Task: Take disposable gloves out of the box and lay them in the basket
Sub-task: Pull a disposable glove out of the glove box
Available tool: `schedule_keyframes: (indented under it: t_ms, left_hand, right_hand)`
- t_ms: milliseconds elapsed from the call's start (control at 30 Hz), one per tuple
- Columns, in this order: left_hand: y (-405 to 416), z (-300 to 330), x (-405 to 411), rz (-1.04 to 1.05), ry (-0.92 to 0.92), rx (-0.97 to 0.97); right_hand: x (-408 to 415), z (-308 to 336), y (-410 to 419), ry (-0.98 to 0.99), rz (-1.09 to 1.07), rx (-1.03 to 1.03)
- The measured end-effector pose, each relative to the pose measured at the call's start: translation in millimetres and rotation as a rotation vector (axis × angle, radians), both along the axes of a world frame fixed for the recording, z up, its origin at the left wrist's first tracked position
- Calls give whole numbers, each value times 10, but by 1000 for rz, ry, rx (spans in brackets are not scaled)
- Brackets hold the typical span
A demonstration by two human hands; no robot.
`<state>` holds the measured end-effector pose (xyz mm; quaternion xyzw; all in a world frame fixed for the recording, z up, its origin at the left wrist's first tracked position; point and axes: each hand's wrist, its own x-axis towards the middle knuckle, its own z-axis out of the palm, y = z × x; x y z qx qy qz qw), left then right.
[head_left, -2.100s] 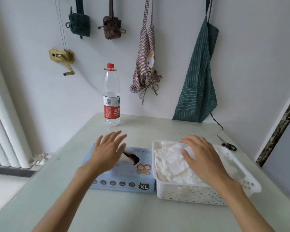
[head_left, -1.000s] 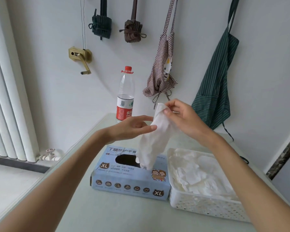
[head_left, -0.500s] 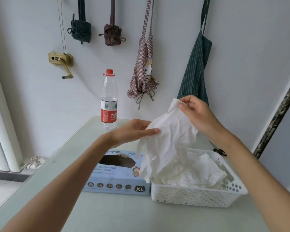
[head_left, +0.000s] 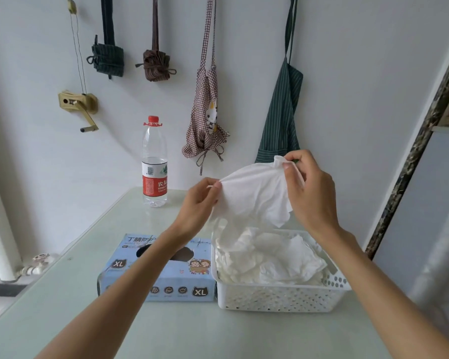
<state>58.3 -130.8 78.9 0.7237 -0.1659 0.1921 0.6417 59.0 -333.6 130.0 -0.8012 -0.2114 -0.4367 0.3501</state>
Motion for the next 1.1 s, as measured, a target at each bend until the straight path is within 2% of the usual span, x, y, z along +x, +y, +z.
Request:
schedule_keyframes:
  t_ms: [100, 200, 300, 367, 467, 533, 600, 767, 833, 933, 1033, 1100]
  left_hand:
    - [7, 60, -27, 138, -170, 25]
    - [115, 134, -14, 283, -271, 177]
    - [123, 70, 117, 253, -206, 381]
    - [23, -104, 278, 236, -114, 600]
    - [-166, -424, 531, 246, 0, 901]
    - [-263, -581, 672, 269, 27, 987]
    - [-330, -642, 779, 283, 12, 1024]
    - [-449, -669, 956, 308, -40, 1057]
    - [-478, -669, 991, 330, -44, 1075]
    - [-499, -640, 975, 379, -30, 1044]
    - [-394, -582, 871, 492, -117, 942]
    - [-303, -533, 761, 527, -201, 907]
  right_hand:
    - [-81, -33, 7, -57, 40, 86]
    - [-109, -66, -22, -18, 124, 211]
    - [19, -274, -155, 84, 141, 276]
    - [144, -519, -265, 197, 85, 255]
    - [372, -916, -442, 426, -84, 144]
    - [476, -1136, -570, 570, -190, 21]
    - [530, -1251, -667, 638, -271, -87]
    - [624, -1274, -797, 583, -442, -284]
    - [644, -1273, -820, 557, -484, -329]
    - [666, -1285, -831, 627, -483, -385]
    - [661, -1226, -925, 669, -425, -330]
    - [630, -1136, -1010, 561, -397, -250]
